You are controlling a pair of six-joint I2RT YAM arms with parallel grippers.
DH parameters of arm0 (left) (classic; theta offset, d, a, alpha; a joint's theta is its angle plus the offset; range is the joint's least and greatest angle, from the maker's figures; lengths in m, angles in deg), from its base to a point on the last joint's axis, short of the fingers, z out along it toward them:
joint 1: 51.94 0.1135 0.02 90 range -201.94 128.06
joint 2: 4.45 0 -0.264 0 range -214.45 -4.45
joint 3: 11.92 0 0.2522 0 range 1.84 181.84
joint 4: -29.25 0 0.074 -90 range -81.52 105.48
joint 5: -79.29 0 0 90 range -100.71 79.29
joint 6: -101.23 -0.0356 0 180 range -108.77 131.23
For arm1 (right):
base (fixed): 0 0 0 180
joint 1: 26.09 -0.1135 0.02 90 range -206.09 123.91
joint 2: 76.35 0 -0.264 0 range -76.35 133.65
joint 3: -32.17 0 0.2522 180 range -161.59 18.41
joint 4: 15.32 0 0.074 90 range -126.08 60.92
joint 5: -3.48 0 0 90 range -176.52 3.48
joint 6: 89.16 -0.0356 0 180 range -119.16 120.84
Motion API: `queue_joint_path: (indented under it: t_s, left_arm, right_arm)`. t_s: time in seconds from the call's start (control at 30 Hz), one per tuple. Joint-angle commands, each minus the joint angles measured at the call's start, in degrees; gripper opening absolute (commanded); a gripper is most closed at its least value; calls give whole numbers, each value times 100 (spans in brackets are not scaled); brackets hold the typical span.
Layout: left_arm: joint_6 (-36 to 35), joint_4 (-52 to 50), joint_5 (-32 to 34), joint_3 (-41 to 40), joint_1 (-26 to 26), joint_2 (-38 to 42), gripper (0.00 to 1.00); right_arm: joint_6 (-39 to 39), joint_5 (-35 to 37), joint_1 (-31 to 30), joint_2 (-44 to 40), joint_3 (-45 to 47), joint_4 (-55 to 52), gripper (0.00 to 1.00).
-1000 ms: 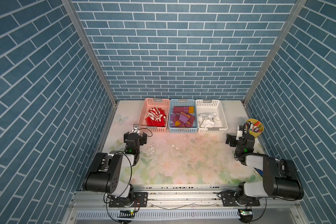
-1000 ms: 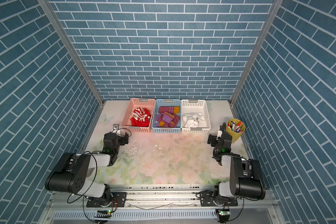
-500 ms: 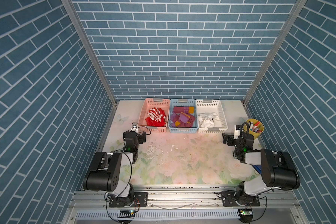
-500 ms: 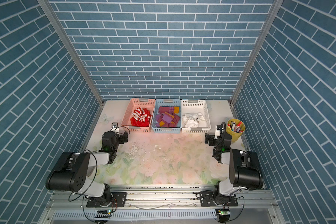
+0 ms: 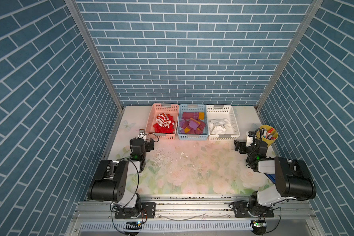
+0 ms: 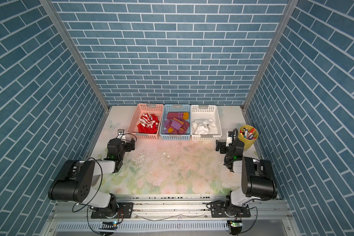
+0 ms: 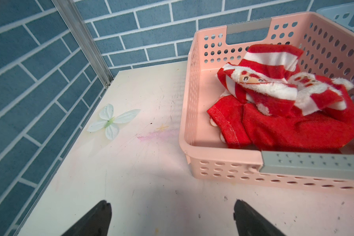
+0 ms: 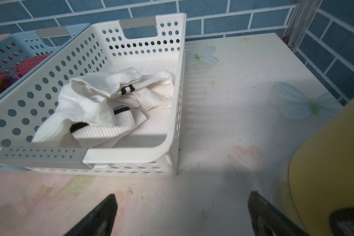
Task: Sort the socks into the basket by color
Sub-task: Reset both arms
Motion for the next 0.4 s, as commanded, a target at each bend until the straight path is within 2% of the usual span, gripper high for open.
queue_joint_path:
  t_s: [0.0, 0.37]
  left_arm:
    - [27, -42, -44, 77, 36, 5, 100]
    - [27, -43, -45, 78, 36, 3, 100]
  right_arm:
    - [233, -104, 28, 10, -94, 186, 99]
    - [250, -102, 2, 1, -76, 188, 99]
